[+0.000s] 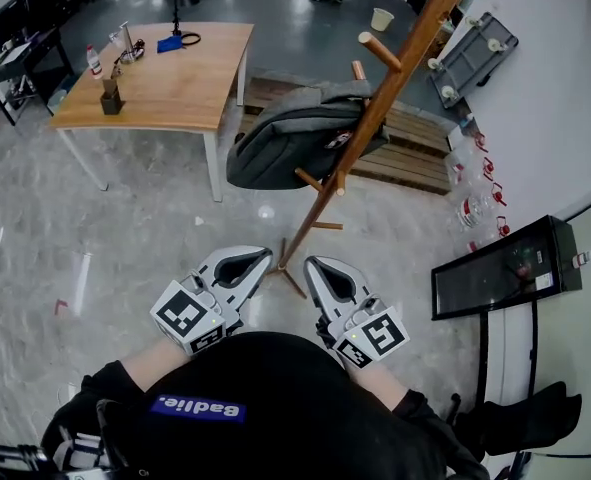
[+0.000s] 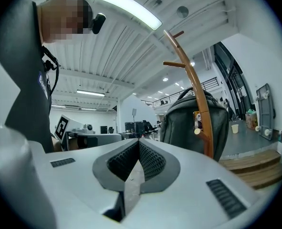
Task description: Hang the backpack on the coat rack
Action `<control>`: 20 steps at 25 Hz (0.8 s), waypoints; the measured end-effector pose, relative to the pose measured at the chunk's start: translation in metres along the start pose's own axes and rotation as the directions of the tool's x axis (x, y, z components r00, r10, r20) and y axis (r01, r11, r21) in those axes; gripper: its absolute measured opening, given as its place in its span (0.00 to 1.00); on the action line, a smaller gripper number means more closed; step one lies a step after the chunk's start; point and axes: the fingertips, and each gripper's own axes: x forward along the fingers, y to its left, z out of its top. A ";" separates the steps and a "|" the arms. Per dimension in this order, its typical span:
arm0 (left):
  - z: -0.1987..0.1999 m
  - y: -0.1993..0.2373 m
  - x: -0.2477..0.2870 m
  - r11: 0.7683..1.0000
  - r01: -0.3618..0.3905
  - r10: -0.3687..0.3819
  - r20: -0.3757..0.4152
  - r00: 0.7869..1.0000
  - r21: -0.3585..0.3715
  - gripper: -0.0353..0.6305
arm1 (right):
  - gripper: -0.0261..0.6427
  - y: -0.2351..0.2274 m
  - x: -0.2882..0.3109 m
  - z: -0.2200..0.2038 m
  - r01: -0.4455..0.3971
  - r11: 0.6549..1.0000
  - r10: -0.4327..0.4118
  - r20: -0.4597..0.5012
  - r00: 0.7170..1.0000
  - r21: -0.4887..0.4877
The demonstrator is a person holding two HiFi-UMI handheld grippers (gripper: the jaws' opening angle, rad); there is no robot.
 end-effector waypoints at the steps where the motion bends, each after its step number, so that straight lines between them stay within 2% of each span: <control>1: -0.003 -0.004 0.002 1.000 0.001 -0.001 -0.006 1.000 0.003 0.07 | 0.03 -0.001 -0.002 -0.001 -0.009 1.000 0.009 -0.002 1.000 -0.001; 12: -0.021 -0.037 0.022 1.000 -0.018 0.019 -0.059 0.998 0.019 0.07 | 0.03 -0.012 -0.018 -0.009 -0.080 0.996 0.080 -0.005 0.997 0.027; 20: -0.027 -0.049 0.029 0.999 -0.017 0.019 -0.084 0.996 0.029 0.07 | 0.03 -0.016 -0.027 -0.012 -0.098 0.994 0.098 -0.004 0.995 0.039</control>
